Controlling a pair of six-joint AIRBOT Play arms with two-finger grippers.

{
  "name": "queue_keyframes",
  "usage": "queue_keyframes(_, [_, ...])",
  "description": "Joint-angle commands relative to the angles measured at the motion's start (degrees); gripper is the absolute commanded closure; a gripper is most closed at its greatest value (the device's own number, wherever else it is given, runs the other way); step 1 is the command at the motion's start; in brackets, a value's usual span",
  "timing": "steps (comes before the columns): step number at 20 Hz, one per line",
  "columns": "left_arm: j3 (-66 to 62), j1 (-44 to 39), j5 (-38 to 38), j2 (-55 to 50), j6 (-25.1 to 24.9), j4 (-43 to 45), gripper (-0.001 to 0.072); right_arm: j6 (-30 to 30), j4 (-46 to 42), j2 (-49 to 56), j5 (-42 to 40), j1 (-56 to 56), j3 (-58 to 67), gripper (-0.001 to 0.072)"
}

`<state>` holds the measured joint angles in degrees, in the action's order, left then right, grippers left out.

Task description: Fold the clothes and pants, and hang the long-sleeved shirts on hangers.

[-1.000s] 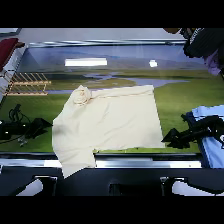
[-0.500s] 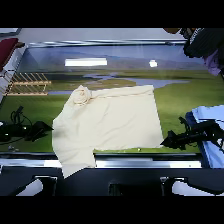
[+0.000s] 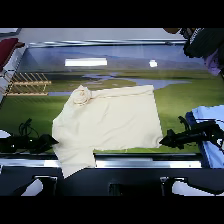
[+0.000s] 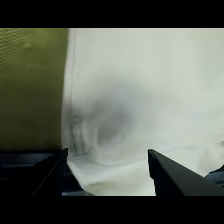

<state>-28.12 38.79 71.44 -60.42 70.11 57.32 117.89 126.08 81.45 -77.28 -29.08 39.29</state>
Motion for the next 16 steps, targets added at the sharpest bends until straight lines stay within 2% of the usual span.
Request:
queue_keyframes(1, [3.0,1.2,-1.0,2.7,1.0,1.2,0.0137,0.0,0.8,0.0,-0.6,0.0,0.0,0.0681])
queue_keyframes(8, [3.4,1.5,-3.6,2.7,1.0,1.1,0.0138,0.4,1.0,0.0,-0.9,0.0,0.0,0.0681])
queue_keyframes(15, [7.6,1.5,-6.8,2.6,0.8,-2.8,0.0140,0.5,2.3,-1.4,-0.6,0.0,0.0,0.0682])
queue_keyframes(16, [7.5,1.5,-6.8,2.6,0.8,-2.8,0.0244,0.7,2.3,-2.5,-0.4,0.0,0.0,0.0682])
